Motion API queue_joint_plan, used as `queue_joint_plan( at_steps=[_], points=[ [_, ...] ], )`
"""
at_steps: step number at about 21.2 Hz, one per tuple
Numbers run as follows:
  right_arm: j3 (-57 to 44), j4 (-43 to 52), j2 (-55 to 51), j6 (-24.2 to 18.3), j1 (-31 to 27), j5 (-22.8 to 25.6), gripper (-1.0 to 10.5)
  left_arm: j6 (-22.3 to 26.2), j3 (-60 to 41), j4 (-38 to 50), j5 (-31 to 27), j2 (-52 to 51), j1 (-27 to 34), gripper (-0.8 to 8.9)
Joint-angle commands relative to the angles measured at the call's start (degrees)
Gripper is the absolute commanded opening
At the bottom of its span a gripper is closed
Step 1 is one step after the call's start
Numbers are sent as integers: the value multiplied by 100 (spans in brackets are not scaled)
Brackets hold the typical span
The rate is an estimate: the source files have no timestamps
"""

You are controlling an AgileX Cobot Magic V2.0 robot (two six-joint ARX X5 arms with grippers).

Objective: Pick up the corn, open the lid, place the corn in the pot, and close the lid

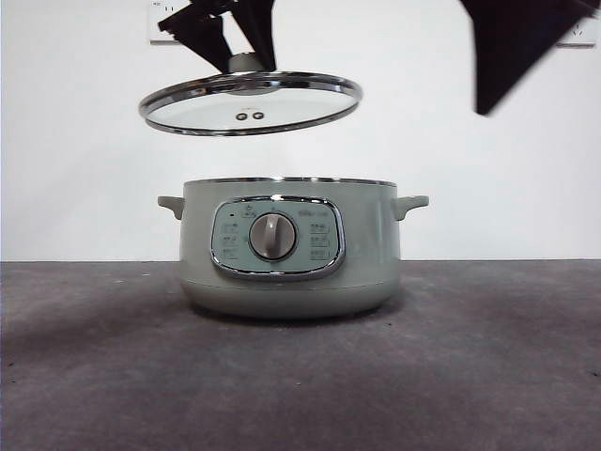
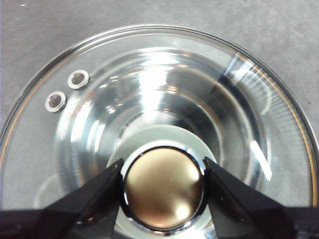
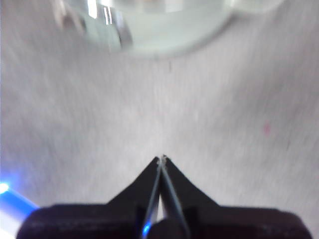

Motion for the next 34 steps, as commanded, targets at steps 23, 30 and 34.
queue_joint_plan(
  at_steps=[23,30,34],
  points=[
    [-533,-1176,-2459,748,0,98,-7,-358,37,599,-463,852,-439,-9],
    [-533,-1137,-2461,697,0,153,-7,-378,37,542,-463,1043,-474,-9],
    [-533,-1117,-2500,699,2,151,-6,-376,37,525,-461,1248,-490,-9]
  ],
)
